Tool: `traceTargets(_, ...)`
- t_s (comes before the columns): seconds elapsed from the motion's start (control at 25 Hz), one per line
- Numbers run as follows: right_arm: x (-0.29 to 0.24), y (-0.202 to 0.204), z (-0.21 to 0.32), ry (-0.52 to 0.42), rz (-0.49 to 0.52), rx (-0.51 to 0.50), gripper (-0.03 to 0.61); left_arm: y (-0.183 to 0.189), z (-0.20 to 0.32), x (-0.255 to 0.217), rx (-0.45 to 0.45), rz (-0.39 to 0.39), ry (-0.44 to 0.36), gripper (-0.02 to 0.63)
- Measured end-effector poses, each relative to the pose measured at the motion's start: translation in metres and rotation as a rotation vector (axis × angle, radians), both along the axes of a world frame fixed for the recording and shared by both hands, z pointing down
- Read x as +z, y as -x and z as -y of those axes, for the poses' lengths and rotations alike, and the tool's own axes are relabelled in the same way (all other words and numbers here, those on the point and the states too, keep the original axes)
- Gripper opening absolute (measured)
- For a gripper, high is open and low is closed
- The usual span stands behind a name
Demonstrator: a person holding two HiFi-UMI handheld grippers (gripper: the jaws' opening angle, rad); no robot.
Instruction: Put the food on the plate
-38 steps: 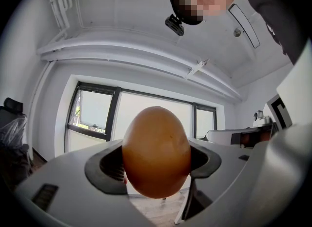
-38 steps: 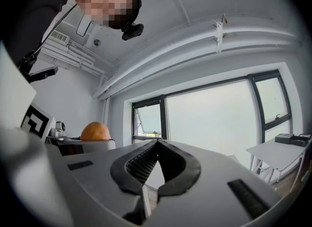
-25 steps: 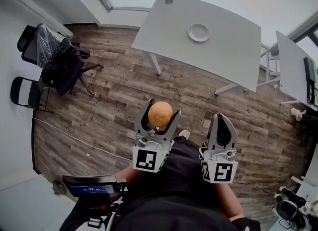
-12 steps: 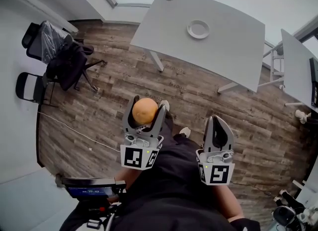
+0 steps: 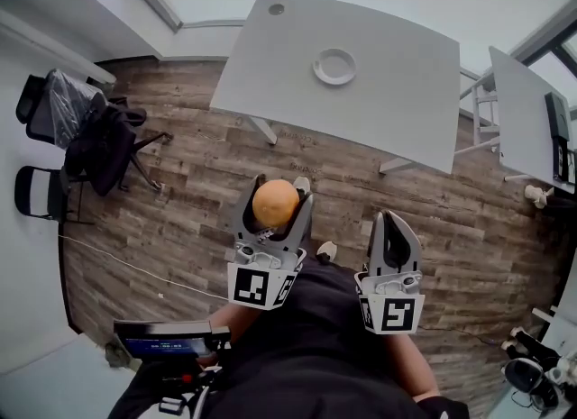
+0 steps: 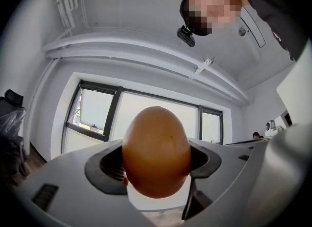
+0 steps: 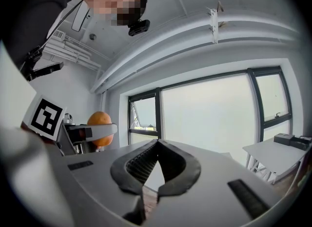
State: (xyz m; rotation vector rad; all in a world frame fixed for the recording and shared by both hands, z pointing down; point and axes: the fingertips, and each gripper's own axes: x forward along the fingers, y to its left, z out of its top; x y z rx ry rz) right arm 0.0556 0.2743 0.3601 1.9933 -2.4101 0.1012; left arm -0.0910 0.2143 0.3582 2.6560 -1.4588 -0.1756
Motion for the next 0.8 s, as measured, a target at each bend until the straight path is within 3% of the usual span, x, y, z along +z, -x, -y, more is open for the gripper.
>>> traceTargets(0.24, -0.010, 0.007, 0.065, -0.005, 0.005, -0.034, -0.003, -0.013, 0.058, -0.005, 0.051, -0.015, -0.002, 0.311)
traceTargets(0.48, -0.016, 0.032, 0.118, 0.000, 0.004, -0.089, -0.003, -0.006, 0.106, -0.011, 0.041, -0.002, 0.001, 0.311)
traceTargets(0.8, -0.018, 0.036, 0.169, 0.011, 0.005, -0.088, -0.003, 0.004, 0.151, -0.003, 0.037, 0.018, 0.031, 0.311)
